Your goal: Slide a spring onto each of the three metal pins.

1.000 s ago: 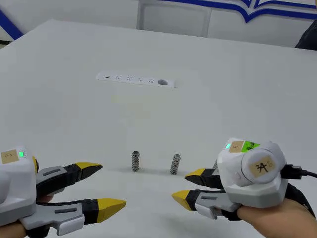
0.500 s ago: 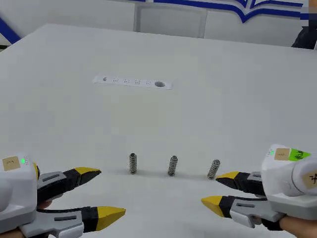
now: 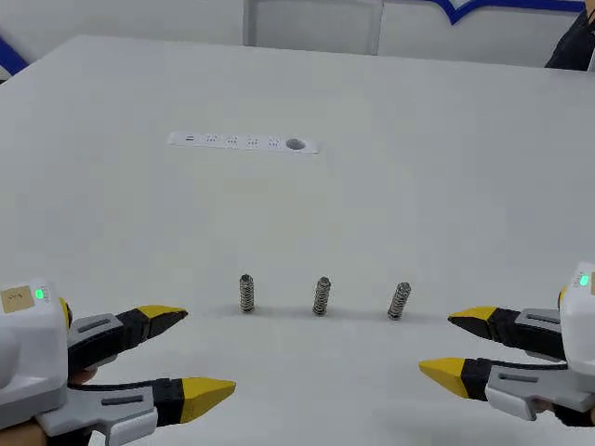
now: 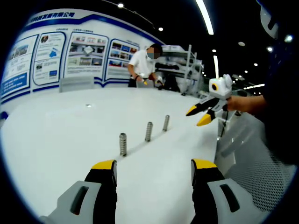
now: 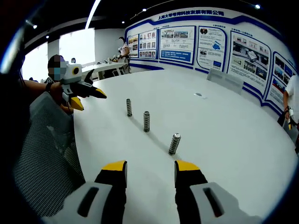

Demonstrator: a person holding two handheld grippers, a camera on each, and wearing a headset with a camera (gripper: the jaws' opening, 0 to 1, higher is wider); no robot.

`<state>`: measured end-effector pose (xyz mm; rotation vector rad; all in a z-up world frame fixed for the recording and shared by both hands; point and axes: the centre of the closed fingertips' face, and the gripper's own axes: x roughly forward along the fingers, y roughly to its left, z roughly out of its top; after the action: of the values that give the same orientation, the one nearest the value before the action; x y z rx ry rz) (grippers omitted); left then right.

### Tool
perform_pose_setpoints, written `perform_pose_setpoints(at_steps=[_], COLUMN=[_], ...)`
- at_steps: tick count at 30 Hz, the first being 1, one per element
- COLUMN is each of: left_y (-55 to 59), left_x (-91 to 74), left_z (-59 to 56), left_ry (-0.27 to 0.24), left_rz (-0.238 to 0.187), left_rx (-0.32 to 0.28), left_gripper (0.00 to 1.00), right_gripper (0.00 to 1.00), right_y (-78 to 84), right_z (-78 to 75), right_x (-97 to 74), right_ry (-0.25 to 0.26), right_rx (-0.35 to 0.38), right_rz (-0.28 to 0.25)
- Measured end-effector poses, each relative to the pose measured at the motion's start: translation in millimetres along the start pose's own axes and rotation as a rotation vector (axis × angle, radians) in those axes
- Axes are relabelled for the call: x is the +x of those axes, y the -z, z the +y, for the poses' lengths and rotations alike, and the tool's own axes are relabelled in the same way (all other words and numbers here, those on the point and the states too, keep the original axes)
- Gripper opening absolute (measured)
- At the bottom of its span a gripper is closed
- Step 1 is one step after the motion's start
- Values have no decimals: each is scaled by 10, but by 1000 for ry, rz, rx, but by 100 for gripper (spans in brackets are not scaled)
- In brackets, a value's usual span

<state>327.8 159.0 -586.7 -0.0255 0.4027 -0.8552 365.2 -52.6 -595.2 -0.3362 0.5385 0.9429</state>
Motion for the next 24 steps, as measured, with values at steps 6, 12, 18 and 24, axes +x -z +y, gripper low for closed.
perform_pose_setpoints(at_steps=[6,12,18,24], left_y=[8,6,11,2], left_x=[6,2,-2,8], left_z=[-12,-1,4,8], left_ry=[2,-3,-6,-5], left_rz=[1,-7,-9,-12], left_rx=[-1,-8,-13,-13], left_gripper=[67,68,68,70], right_gripper=[44,50,54,59], right_y=[6,4,-20,-48], right_z=[-49,-34,-27,-31], right_x=[-68,-93,-85,-87], right_ry=[10,-10,-7,0], right_rx=[2,-4,-7,-12], right_rz=[-36,-71,-86,-97])
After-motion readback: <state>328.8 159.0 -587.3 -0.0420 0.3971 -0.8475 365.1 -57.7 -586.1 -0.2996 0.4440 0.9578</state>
